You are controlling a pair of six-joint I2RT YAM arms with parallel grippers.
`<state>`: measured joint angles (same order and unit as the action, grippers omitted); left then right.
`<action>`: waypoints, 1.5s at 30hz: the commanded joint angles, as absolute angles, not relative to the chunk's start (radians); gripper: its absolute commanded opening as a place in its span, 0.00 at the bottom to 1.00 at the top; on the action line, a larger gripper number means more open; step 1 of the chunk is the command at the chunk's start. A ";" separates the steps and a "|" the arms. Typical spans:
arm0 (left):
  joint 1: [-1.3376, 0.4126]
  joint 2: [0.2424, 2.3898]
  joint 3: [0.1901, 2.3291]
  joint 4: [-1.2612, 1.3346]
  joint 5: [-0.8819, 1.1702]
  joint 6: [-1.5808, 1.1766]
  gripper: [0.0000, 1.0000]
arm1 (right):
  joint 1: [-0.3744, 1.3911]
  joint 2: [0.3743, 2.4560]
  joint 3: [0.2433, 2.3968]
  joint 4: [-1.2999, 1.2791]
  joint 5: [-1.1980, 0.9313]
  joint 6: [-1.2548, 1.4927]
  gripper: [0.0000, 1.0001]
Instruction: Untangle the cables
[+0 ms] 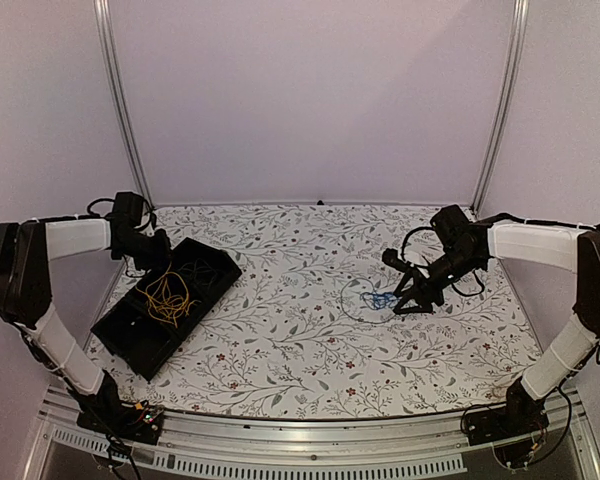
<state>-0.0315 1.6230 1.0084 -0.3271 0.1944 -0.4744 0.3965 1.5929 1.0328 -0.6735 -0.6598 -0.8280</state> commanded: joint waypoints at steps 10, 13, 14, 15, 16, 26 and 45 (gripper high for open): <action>-0.053 1.251 0.817 -0.140 0.237 -0.566 0.00 | 0.407 1.619 1.042 -0.695 -0.642 -0.838 0.58; -0.056 1.189 0.752 -0.110 0.268 -0.601 0.00 | 0.413 1.637 1.048 -0.702 -0.637 -0.838 0.58; -0.057 1.174 0.732 -0.101 0.276 -0.612 0.00 | 0.416 1.640 1.048 -0.703 -0.635 -0.839 0.58; -0.057 1.162 0.714 -0.095 0.279 -0.619 0.00 | 0.417 1.643 1.049 -0.703 -0.634 -0.839 0.58; -0.056 1.154 0.700 -0.091 0.280 -0.627 0.00 | 0.419 1.643 1.049 -0.703 -0.634 -0.838 0.58; -0.057 1.134 0.590 -0.129 0.297 -0.746 0.00 | 0.422 1.647 1.049 -0.706 -0.629 -0.836 0.58; -0.044 1.385 0.711 -0.281 0.160 -0.649 0.00 | 0.427 1.650 1.053 -0.723 -0.613 -0.842 0.59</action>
<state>-0.0456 1.3499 0.6807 -0.2699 0.1879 -0.6827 0.4191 1.6402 1.0340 -0.7010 -0.6209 -0.8291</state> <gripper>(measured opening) 0.002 0.585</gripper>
